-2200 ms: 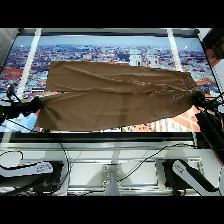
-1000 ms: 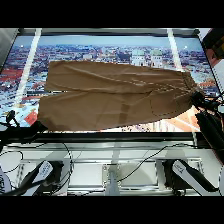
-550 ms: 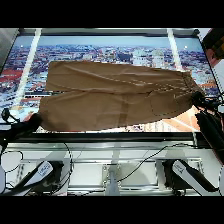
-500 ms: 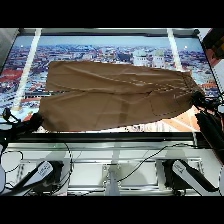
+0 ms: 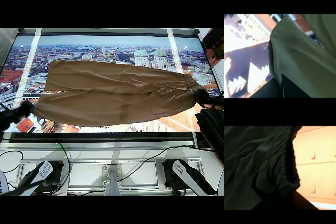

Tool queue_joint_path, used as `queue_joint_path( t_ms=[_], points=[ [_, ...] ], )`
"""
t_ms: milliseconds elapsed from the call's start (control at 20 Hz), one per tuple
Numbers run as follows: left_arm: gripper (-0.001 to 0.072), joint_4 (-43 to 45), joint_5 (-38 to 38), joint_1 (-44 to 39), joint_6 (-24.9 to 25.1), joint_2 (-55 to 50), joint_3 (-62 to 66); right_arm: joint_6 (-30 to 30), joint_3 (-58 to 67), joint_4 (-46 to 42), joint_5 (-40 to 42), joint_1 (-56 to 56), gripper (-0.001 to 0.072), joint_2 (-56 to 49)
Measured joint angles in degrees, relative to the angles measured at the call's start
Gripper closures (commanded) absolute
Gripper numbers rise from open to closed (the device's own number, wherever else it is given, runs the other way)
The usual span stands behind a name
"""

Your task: Fold the clothes and pants, and hang the long-sleeved shirts on hangers.

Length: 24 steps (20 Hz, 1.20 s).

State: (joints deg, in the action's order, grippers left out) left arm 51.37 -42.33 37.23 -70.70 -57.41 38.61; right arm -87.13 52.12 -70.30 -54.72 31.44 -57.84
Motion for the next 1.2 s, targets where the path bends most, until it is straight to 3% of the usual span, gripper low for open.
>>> queue_joint_path(
  t_ms=[200,500,750,950,1200],
  points=[
    [0.0686,7.2,-4.9,-0.4,-6.3,-0.7,12.0,0.6,8.6,-3.7,-13.8,0.0,0.0680,0.2],
    [0.0686,11.8,-7.4,-7.1,-12.1,-15.2,27.1,0.0,13.0,-6.0,-21.5,-0.3,0.0681,-3.3],
    [0.0687,13.2,-8.3,-15.2,-17.9,-33.2,47.4,-0.8,18.0,-6.0,-23.1,-3.7,0.0681,-12.1],
    [0.0687,17.8,-11.5,-18.5,-25.4,-45.7,64.5,-2.5,27.0,-5.9,-21.8,-5.9,0.0681,-20.7],
    [0.0687,19.5,-9.6,-20.0,-34.0,-54.3,75.1,-8.3,35.7,-4.3,-13.9,-6.6,0.0681,-28.8]
  ],
)
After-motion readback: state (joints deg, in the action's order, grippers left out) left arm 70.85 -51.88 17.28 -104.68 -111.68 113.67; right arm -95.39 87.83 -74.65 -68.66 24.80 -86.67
